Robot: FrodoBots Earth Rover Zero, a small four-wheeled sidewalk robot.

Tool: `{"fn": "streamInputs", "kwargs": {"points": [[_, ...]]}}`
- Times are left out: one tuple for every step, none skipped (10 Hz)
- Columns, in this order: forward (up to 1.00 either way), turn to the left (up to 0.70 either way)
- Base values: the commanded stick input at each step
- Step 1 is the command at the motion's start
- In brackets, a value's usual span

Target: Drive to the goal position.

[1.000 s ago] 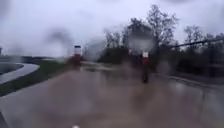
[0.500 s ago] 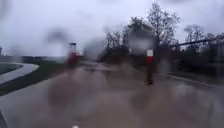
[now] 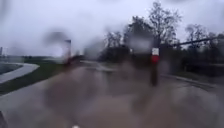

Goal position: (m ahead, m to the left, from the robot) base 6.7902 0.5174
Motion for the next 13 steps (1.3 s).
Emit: {"fn": "streamInputs", "kwargs": {"points": [[0.7, 0.0], [0.7, 0.0], [0.7, 0.0], [0.7, 0.0], [0.7, 0.01], [0.7, 0.04], [0.7, 0.04], [0.7, 0.04], [0.7, 0.04], [0.7, 0.04], [0.7, 0.04], [0.7, 0.08], [0.7, 0.23]]}}
